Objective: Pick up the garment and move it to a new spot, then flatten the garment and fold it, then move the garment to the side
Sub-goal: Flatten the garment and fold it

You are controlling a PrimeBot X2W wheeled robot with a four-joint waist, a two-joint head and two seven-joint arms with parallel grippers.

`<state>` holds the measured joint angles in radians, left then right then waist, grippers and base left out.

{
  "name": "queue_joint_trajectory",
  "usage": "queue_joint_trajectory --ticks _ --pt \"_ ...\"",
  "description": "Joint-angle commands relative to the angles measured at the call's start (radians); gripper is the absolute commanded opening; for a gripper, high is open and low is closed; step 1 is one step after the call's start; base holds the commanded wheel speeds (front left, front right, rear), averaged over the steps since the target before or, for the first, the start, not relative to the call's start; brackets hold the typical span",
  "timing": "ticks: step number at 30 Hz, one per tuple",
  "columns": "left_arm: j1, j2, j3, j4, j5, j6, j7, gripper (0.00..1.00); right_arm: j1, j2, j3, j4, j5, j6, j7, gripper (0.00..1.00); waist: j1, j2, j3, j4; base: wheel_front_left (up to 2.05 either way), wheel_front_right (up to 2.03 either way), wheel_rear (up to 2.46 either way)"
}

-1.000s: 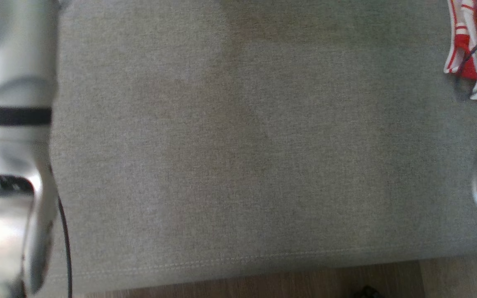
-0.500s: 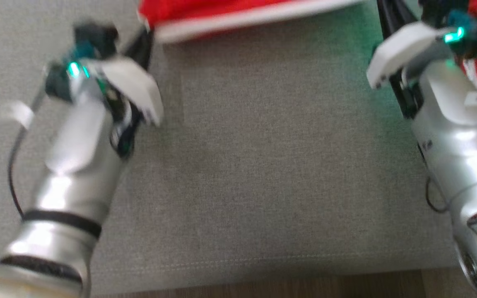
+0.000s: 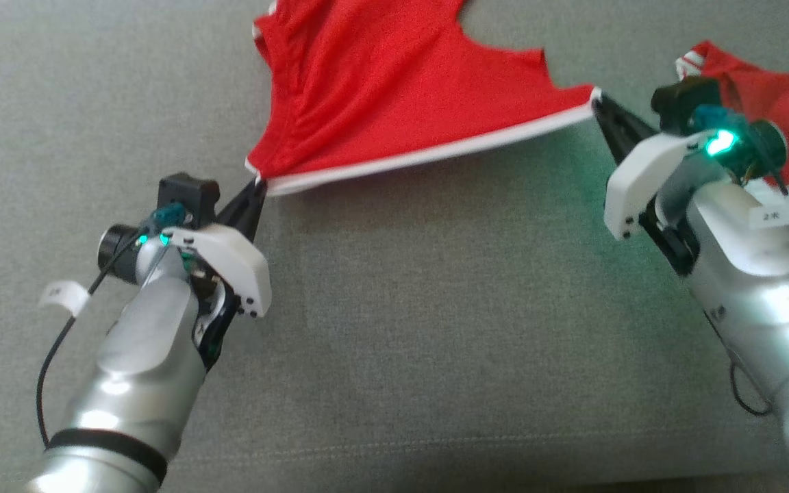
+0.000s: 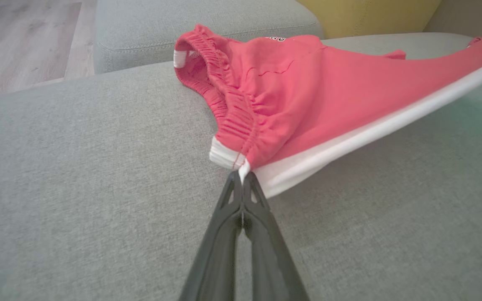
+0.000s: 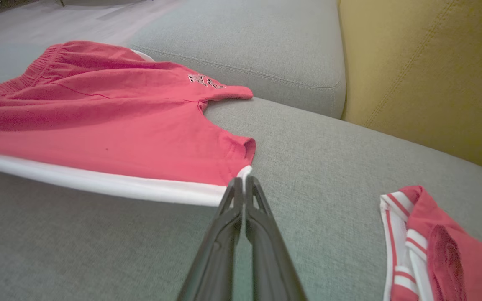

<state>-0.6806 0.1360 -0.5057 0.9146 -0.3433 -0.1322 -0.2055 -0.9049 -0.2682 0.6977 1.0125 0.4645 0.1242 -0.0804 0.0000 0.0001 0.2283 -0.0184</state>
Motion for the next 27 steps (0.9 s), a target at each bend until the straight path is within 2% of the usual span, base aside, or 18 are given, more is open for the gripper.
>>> queue_joint_trajectory --ticks 1,9,15,20,27 --pt "-0.01 0.049 0.026 -0.021 -0.005 0.004 -0.013 0.0 0.011 -0.039 0.027 -0.035 0.027 0.007 0.012 0.0 0.0 -0.0001 -0.021 0.006 0.0 0.0 0.0" --pt "0.047 0.045 -0.01 -0.043 -0.005 0.004 -0.007 0.0 0.072 -0.157 0.177 -0.13 0.175 0.007 0.132 0.0 0.0 -0.0001 -0.079 0.019 0.0 0.0 0.0" --pt "0.135 0.051 -0.068 -0.088 -0.05 0.002 0.052 0.0 0.127 -0.252 0.278 -0.224 0.308 0.007 0.234 0.0 0.0 -0.0001 -0.139 0.016 0.0 0.0 0.0" --pt "0.217 0.089 -0.115 -0.163 -0.101 0.002 0.105 0.0 0.171 -0.341 0.35 -0.32 0.426 0.007 0.332 0.0 0.0 -0.0001 -0.183 0.012 0.0 0.0 0.0" --pt "0.335 0.141 -0.131 -0.309 -0.182 0.002 0.179 0.0 0.212 -0.452 0.411 -0.461 0.561 0.007 0.441 0.0 0.0 -0.0001 -0.221 0.005 0.0 0.0 0.0"
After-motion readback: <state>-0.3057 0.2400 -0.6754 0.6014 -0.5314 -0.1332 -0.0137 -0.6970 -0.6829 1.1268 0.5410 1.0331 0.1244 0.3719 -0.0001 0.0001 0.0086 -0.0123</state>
